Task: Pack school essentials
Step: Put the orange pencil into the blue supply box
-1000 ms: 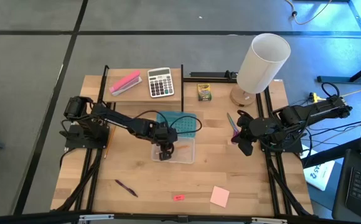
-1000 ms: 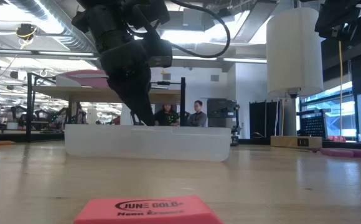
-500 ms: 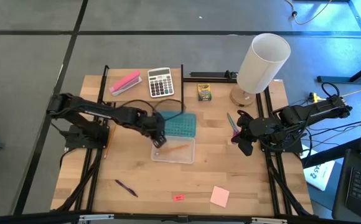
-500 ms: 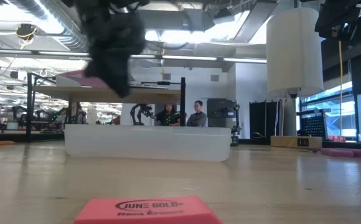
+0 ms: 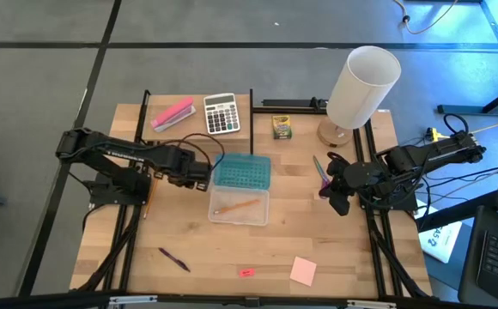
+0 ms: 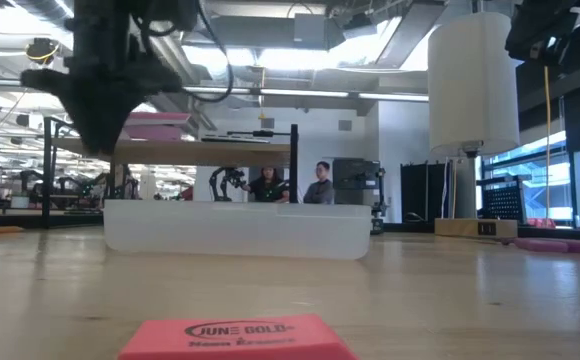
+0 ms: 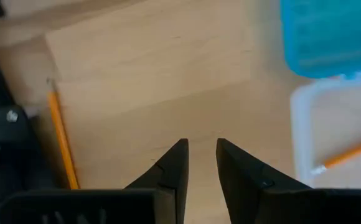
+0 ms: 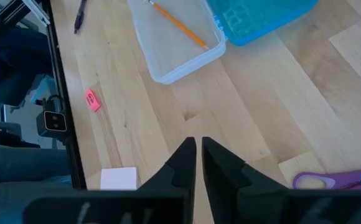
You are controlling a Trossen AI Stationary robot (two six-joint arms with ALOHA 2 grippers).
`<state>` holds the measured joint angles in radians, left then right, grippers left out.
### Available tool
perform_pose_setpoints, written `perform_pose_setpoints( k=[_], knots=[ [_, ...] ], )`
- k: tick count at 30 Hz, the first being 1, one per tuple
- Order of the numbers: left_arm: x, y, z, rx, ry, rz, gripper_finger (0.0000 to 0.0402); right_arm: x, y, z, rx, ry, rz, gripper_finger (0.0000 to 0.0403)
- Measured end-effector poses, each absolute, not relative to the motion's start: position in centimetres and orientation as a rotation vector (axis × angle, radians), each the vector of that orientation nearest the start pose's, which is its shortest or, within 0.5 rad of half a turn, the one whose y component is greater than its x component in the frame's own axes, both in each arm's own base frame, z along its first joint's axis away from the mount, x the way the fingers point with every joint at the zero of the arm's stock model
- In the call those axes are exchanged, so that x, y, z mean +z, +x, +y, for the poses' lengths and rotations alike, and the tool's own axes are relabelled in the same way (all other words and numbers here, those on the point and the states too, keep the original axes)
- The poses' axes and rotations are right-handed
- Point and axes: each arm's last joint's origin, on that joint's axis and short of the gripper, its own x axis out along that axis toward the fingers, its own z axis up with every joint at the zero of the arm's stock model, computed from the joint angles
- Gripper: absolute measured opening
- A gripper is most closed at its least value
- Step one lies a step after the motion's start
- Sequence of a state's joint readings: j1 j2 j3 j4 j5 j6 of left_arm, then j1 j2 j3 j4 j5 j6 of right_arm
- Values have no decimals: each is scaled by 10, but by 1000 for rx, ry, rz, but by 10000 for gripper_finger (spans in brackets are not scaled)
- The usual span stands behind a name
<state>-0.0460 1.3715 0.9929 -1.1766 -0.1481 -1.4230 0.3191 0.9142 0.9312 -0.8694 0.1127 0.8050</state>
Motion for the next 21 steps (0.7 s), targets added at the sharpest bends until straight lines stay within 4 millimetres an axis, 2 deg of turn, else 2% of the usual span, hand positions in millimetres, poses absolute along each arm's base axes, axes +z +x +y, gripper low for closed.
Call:
perform_pose_setpoints(
  k=[9,14,17,21],
  knots=[
    [206,205,-9,1199,-934,1242,76,304,159,49,-141,556,852,30],
    [203,205,-7,1221,-950,1216,76,304,159,49,-136,545,852,30],
    [203,205,-6,1218,-898,1205,76,304,159,49,-136,545,852,30],
    [202,202,0,1308,-942,1192,76,304,159,49,-136,544,852,30]
  ],
)
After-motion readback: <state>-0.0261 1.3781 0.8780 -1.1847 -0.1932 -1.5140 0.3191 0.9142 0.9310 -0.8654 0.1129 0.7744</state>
